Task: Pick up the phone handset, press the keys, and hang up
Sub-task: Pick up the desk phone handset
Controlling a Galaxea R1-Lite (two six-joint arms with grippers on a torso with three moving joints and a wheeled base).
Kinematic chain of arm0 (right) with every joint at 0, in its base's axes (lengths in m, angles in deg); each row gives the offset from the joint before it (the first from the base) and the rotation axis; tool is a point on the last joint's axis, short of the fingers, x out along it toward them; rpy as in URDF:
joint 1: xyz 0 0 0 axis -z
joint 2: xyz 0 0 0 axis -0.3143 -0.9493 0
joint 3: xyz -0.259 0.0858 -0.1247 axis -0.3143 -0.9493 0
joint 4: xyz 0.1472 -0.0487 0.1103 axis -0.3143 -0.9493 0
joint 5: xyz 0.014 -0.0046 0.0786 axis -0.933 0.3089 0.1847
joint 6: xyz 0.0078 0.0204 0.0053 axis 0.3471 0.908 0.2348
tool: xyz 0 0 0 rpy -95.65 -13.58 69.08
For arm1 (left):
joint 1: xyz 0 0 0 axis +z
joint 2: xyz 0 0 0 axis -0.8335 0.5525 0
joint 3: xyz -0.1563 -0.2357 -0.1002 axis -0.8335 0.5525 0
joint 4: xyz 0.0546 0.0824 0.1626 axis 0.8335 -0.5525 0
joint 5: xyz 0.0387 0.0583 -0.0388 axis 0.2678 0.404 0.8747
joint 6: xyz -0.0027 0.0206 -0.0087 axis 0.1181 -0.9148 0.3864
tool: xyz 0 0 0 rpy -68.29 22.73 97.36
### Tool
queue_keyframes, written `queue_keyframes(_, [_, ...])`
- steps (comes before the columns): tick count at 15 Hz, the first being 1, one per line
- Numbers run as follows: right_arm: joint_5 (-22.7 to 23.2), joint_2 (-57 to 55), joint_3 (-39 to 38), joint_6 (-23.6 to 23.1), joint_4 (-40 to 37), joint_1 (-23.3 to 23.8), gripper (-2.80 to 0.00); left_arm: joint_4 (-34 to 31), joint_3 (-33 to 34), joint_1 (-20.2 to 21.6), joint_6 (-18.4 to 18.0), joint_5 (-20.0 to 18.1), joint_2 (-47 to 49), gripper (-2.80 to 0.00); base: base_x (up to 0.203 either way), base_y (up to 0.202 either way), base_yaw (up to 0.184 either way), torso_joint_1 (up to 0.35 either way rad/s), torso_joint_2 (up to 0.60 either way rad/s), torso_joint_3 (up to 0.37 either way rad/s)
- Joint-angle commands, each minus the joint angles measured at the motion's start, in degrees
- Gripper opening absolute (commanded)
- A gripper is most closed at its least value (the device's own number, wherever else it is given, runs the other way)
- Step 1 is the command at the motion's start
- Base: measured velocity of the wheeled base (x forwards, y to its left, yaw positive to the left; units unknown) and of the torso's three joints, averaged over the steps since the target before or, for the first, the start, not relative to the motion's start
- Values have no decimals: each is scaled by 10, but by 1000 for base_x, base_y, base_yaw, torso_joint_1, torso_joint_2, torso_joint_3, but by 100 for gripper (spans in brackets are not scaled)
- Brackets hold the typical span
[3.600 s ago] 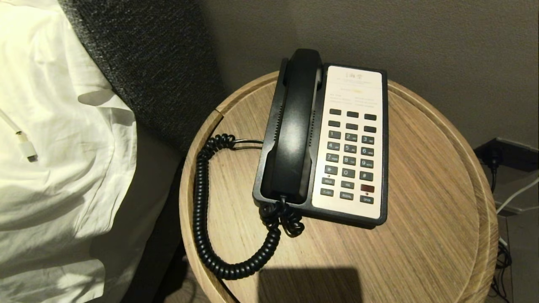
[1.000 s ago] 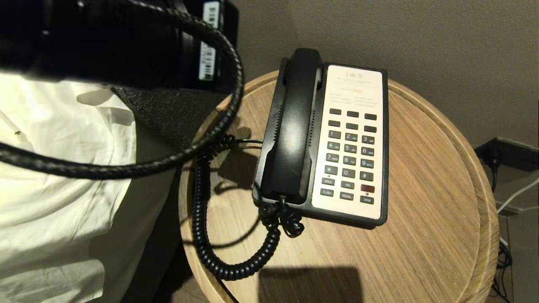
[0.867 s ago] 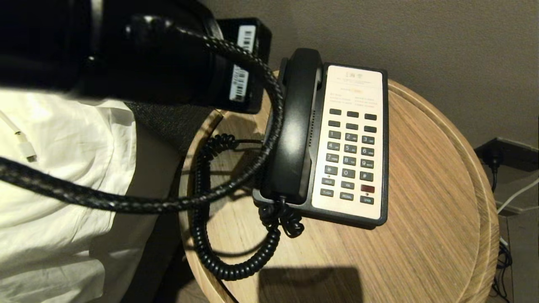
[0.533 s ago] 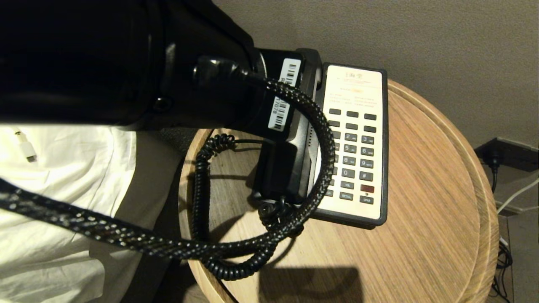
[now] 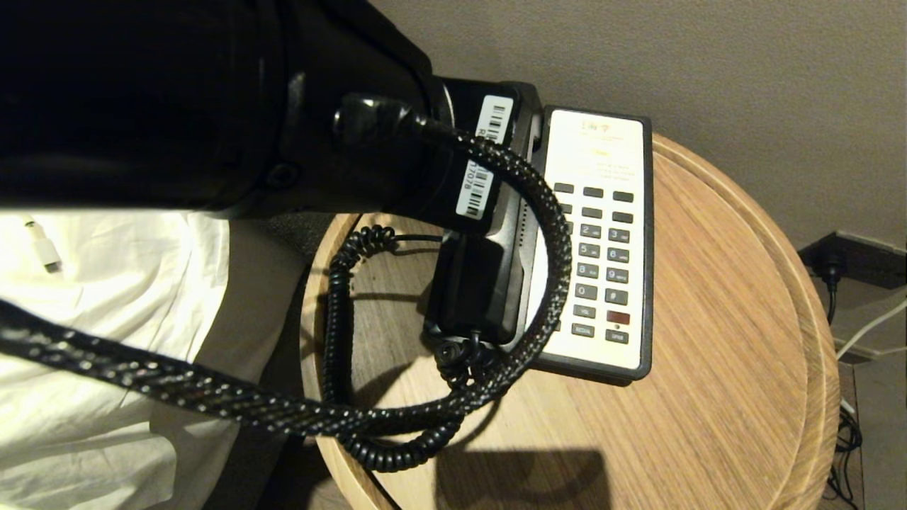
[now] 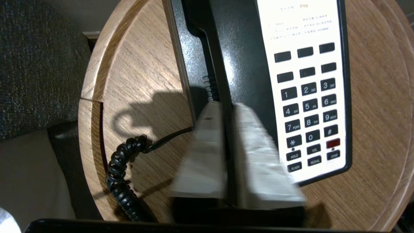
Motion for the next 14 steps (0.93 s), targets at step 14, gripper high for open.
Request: queue_keyframes(14, [0, 1, 0, 0, 0, 0, -280, 31, -2, -35, -13, 89, 30, 0, 0, 0, 0, 0, 0, 0])
